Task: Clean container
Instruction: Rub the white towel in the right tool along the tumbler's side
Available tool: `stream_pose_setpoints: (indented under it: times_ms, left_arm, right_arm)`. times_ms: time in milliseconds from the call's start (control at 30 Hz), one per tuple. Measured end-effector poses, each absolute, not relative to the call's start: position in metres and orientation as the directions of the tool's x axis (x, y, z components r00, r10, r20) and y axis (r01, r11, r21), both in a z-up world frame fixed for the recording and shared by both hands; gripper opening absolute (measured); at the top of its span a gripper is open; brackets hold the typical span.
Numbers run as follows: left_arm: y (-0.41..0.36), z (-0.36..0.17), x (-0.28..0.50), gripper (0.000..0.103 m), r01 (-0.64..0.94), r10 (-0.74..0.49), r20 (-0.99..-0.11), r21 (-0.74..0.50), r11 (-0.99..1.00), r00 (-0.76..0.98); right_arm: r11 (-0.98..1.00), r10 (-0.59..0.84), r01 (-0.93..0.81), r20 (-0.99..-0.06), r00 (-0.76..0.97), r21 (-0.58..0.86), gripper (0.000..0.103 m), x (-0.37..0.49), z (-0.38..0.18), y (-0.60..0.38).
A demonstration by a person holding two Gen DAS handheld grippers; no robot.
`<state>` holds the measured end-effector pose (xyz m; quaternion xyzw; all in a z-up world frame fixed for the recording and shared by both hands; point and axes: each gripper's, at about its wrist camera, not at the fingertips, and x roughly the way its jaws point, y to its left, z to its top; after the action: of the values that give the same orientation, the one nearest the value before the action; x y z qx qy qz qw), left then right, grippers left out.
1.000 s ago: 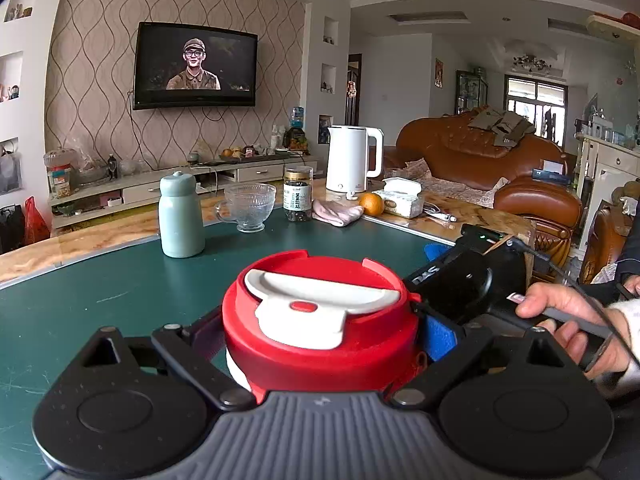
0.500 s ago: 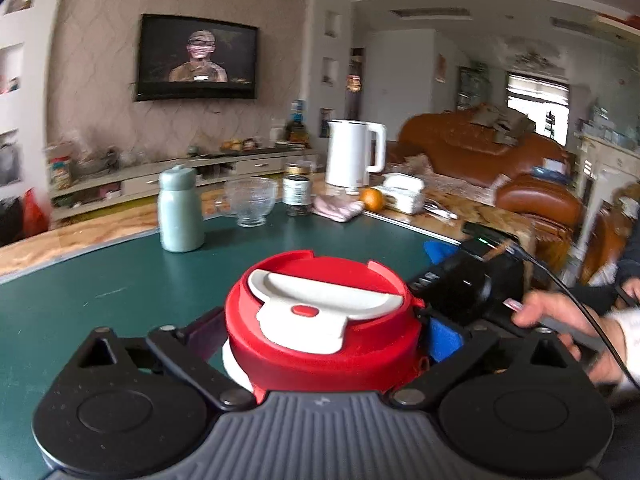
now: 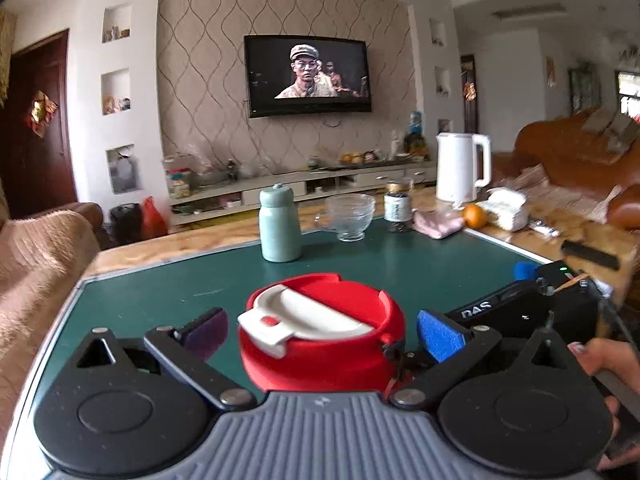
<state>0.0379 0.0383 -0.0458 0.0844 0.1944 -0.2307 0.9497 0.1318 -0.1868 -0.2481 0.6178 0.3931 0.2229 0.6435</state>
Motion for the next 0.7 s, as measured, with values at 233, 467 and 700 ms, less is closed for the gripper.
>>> stream_pose_setpoints:
  times_ms: [233, 467, 700]
  left_arm:
    - [0.025, -0.048, 0.047, 0.093, 0.45, -0.378, -0.397, 0.103, 0.887, 0.836]
    - [0.016, -0.049, 0.052, 0.093, 0.433, -0.357, -0.384, 0.132, 0.892, 0.852]
    - [0.032, -0.045, 0.034, 0.093, 0.476, -0.403, -0.369, 0.129, 0.87, 0.837]
  right_arm:
    - [0.118, 0.772, 0.185, -0.207, 0.601, 0.976, 0.019, 0.131, -0.245, -0.182]
    - [0.098, 0.78, 0.167, -0.18, 0.6, 0.981, 0.019, 0.131, -0.246, -0.183]
    - [0.106, 0.778, 0.188, -0.199, 0.596, 0.976, 0.019, 0.131, -0.247, -0.183]
